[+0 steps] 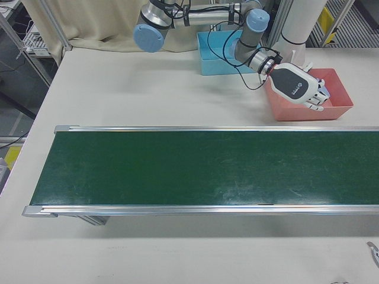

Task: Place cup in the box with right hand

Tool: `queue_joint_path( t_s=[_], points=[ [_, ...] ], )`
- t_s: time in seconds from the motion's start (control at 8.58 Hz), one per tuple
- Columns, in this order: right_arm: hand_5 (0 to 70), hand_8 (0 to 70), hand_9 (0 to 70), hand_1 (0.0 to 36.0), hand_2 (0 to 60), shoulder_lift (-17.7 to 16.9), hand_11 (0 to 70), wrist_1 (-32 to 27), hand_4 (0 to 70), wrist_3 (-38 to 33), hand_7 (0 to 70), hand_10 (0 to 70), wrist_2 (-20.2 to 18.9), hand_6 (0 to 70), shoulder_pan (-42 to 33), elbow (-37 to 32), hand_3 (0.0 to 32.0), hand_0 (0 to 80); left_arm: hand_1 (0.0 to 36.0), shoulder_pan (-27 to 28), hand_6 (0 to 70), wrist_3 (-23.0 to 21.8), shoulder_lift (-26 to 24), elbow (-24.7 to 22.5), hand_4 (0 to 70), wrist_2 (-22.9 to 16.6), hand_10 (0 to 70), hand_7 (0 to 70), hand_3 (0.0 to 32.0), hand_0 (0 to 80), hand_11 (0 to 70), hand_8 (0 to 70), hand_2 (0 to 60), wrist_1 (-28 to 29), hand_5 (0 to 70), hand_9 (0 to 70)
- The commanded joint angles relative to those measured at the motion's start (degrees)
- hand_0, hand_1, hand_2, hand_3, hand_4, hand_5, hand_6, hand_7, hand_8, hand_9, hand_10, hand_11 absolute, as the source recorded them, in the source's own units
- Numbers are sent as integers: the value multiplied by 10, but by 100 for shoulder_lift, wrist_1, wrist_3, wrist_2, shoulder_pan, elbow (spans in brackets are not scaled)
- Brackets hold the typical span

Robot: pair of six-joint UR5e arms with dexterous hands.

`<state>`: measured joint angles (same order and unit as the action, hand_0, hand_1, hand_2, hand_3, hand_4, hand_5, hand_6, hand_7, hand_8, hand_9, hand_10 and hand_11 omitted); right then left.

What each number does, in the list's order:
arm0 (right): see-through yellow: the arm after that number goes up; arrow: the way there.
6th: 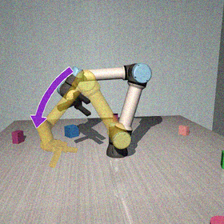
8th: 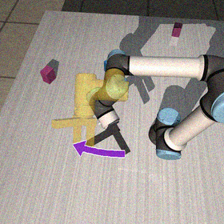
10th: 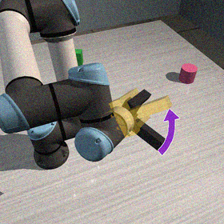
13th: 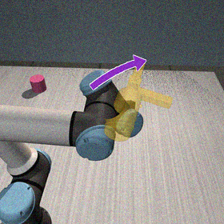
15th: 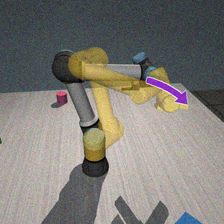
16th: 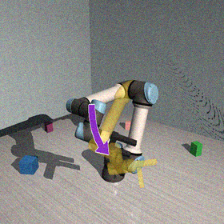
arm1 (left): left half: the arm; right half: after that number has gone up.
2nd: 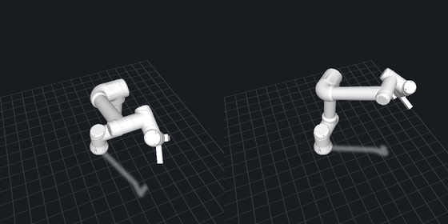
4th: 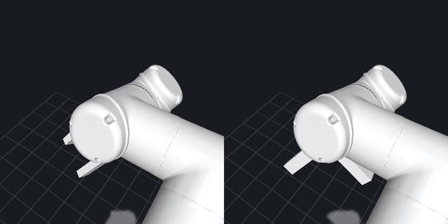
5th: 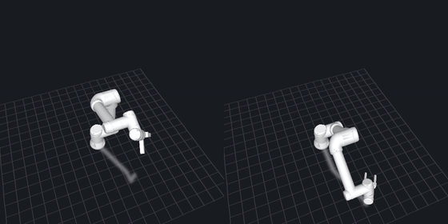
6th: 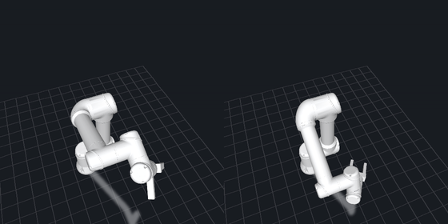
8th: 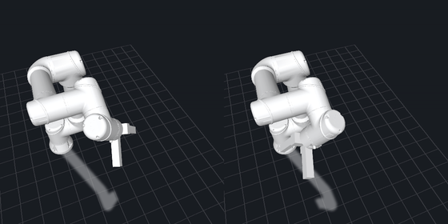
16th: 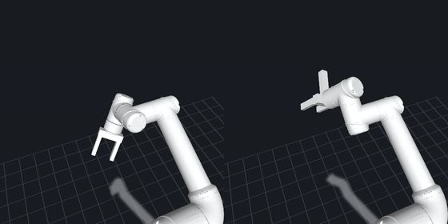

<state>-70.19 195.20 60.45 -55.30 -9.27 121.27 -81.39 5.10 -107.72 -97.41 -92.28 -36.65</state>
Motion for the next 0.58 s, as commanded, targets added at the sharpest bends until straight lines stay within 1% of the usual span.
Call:
queue_joint_path(
  t_s=[0.0, 0.12, 0.23, 0.35, 0.47],
  points=[
    [179, 403, 592, 360, 520, -301, 520, 18, 700, -566, 700, 349, -25, 314, -609, 221, 0, 800, 0, 0, 0, 0, -3, -7, 0, 0, 0, 0, 0, 0, 0, 0, 0, 0, 0, 0],
    [189, 431, 628, 360, 370, -311, 610, 9, 700, -804, 700, 417, -25, 335, -951, 213, 0, 800, 0, 0, 0, 0, -3, 2, 0, 0, 0, 0, 0, 0, 0, 0, 0, 0, 0, 0],
    [193, 449, 652, 360, 265, -372, 672, 18, 700, -1216, 700, 460, -34, 344, -1389, 204, 0, 800, 0, 0, 0, 0, -3, 2, 0, 0, 0, 0, 0, 0, 0, 0, 0, 0, 0, 0],
    [189, 444, 649, 360, 262, -442, 654, 18, 700, -1637, 700, 448, -155, 343, -1925, 239, 0, 800, 0, 9, 0, 0, -3, -6, 0, 0, 0, 0, 0, 0, 0, 0, 0, 0, 0, 0],
    [186, 451, 658, 360, 284, -443, 661, 9, 700, -1816, 700, 454, -470, 345, -2452, 204, 0, 800, 0, 0, 0, 0, -3, 2, 0, 0, 0, 0, 0, 0, 0, 0, 0, 0, 0, 0]
  ],
)
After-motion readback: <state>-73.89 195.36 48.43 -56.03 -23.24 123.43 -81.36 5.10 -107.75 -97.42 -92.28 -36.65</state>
